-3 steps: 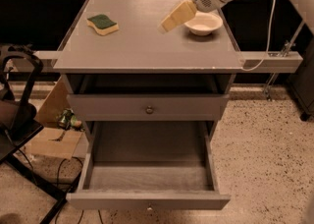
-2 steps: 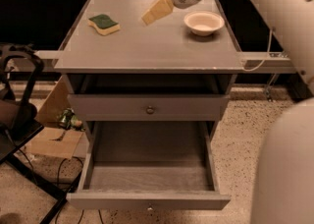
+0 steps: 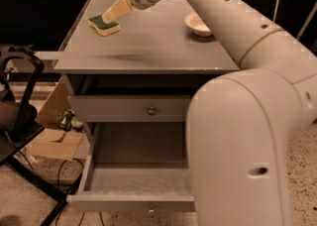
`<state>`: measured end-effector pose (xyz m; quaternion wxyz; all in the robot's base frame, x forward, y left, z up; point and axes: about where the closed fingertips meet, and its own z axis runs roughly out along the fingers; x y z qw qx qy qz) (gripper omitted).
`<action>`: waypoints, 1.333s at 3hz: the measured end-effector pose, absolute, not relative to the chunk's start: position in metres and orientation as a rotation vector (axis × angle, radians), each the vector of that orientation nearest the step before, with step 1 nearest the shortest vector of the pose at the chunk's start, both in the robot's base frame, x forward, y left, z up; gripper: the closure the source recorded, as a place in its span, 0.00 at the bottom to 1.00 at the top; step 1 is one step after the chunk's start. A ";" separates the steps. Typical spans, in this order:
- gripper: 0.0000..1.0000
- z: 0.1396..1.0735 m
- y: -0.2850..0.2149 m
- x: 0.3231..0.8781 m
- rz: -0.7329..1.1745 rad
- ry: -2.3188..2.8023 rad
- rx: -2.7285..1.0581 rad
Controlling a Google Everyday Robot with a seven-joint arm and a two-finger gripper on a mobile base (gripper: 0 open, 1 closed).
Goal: Place sponge into middle drawer
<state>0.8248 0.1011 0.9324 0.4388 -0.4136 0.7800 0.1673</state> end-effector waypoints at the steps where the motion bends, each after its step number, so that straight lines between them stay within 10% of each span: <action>1: 0.00 0.913 0.136 0.834 0.407 1.992 -1.014; 4: 0.00 0.847 0.185 0.878 0.365 2.064 -0.990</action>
Offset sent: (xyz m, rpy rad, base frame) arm 0.0386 0.0780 -0.0592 -0.0628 0.0368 -0.0782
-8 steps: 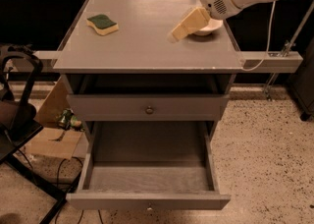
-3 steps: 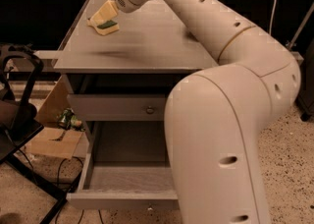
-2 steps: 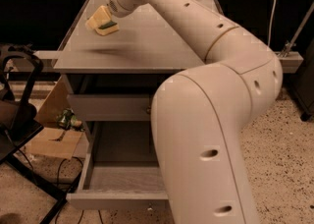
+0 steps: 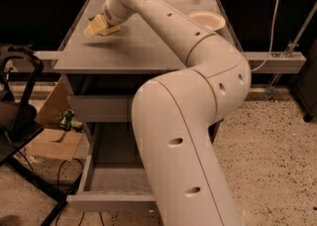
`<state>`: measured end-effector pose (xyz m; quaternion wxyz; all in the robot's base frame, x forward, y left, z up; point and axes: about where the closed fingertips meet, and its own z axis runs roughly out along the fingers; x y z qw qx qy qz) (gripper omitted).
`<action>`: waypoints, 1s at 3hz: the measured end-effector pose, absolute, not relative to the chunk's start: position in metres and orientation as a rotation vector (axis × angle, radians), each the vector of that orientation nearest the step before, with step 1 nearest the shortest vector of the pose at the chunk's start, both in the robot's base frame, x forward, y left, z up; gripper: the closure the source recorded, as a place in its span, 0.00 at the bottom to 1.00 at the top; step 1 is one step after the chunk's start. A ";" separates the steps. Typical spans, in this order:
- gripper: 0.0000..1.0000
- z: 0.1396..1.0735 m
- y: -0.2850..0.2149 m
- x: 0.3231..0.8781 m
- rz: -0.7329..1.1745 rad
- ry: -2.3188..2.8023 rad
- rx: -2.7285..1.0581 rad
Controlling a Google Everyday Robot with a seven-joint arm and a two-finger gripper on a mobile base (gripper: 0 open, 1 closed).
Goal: Place sponge into middle drawer
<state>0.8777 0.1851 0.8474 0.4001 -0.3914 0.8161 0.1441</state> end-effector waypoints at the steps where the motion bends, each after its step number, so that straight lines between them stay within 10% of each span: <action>1: 0.26 0.824 0.186 0.886 0.397 2.101 -0.968; 3: 0.72 0.824 0.186 0.886 0.397 2.101 -0.969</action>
Offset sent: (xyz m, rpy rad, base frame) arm 0.0071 0.0001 -0.0199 0.0130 0.0370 -0.0114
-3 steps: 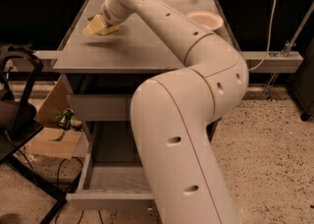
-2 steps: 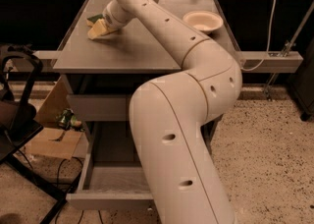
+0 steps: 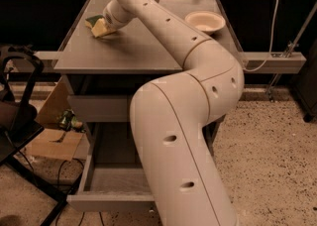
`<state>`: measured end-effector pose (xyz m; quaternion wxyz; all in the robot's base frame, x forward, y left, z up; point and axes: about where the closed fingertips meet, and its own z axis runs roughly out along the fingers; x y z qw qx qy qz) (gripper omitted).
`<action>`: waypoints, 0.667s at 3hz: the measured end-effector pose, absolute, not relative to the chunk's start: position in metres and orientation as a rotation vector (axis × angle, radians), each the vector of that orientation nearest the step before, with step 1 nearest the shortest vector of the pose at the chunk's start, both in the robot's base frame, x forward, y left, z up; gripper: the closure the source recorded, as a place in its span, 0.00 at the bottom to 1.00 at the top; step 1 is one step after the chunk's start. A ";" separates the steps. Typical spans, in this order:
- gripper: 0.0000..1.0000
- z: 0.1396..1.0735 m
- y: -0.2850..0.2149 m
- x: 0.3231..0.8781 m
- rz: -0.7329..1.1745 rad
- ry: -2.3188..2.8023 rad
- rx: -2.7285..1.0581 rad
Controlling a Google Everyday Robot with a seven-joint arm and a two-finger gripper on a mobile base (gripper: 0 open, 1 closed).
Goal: Place sponge into middle drawer
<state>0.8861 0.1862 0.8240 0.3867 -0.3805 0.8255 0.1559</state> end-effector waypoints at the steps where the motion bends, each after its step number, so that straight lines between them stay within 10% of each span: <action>1: 0.96 0.824 0.186 0.886 0.397 2.102 -0.969; 2: 1.00 0.831 0.163 0.882 0.362 2.102 -0.996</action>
Offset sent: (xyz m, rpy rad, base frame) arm -0.0110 -0.0598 0.0262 -0.0739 -0.0322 0.0130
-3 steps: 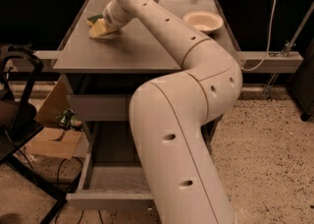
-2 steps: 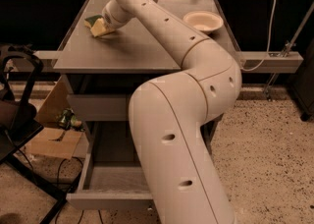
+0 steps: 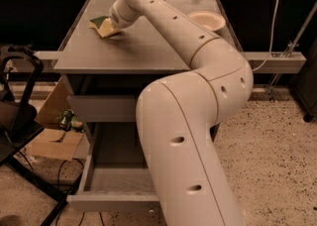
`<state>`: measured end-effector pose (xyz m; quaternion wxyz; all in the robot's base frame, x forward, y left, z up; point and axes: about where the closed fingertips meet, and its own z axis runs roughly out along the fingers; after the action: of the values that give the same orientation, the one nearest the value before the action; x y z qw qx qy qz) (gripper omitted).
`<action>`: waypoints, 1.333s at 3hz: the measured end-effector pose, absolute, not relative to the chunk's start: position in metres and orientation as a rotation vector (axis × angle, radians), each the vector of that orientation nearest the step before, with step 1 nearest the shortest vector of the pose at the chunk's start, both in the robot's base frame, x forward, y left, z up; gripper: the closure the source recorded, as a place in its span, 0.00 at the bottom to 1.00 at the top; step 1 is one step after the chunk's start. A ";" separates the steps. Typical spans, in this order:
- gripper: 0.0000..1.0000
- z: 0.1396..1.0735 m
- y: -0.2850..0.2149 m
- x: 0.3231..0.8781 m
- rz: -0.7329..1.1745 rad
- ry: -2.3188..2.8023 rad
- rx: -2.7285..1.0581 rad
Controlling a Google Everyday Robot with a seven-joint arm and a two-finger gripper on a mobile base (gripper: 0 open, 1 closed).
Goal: Place sponge into middle drawer
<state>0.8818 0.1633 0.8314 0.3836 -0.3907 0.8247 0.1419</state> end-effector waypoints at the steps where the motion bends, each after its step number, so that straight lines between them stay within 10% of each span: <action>1: 1.00 0.855 0.118 0.865 0.346 2.061 -1.019; 4: 1.00 0.880 -0.085 0.696 0.334 2.032 -0.945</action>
Offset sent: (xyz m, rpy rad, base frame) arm -0.1254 -0.2088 0.0695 0.0088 -0.1127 0.0260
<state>0.6961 -0.0852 0.8803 0.4242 -0.3776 0.8122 0.1335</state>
